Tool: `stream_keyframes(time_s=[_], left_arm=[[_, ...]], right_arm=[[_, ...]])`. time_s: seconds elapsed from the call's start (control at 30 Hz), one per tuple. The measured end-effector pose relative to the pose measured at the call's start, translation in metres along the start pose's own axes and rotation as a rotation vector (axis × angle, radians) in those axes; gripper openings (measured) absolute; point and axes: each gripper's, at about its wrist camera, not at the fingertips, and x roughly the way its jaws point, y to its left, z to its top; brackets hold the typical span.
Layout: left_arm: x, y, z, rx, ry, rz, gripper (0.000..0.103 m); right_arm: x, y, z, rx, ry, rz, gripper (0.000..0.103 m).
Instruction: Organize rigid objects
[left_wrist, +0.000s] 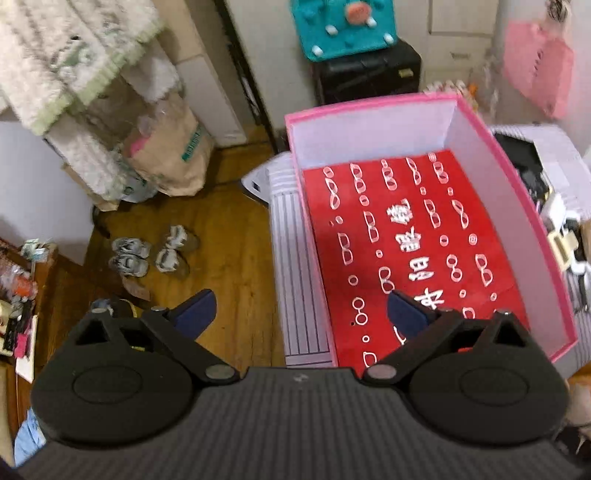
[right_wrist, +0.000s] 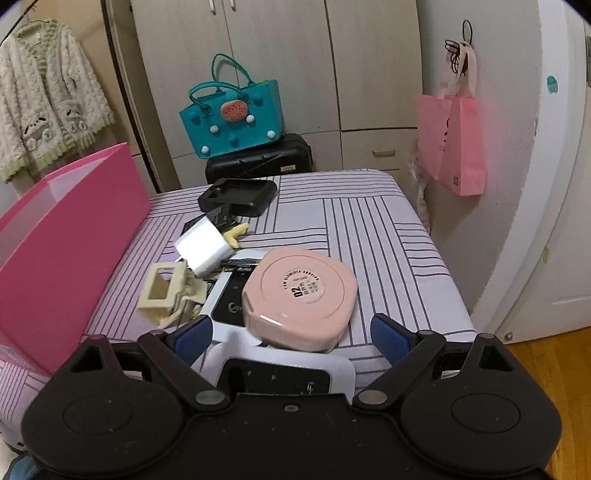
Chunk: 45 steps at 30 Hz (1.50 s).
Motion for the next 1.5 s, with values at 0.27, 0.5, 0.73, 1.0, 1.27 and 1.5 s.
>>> stream_keyframes(time_s=[0.27,0.5,0.73,1.0,1.27,1.5], left_arm=[[0.041,-0.006,-0.014,0.007,0.079,-0.064,0.014],[0.036,-0.007,-0.022,-0.01,-0.006,-0.078,0.006],[0.042,-0.003,-0.027,-0.068,-0.103,-0.079,0.006],[0.058,-0.011,-0.029,-0.085,-0.175,-0.022,0.005],[0.063,-0.016,-0.034,-0.071,-0.24,0.017,0.004],[0.064,-0.014,-0.038,-0.089,-0.248,0.012,0.004]], right_arm=[[0.015,-0.002,-0.001,0.007,0.022,-0.004,0.095],[0.023,-0.009,0.004,0.028,0.029,0.027,0.094],[0.032,-0.015,0.003,0.073,0.027,0.044,0.095],[0.038,-0.021,0.01,0.097,-0.001,0.066,0.095],[0.038,-0.019,0.014,0.029,-0.02,0.046,0.083],[0.017,-0.01,0.032,-0.055,-0.068,0.034,0.083]])
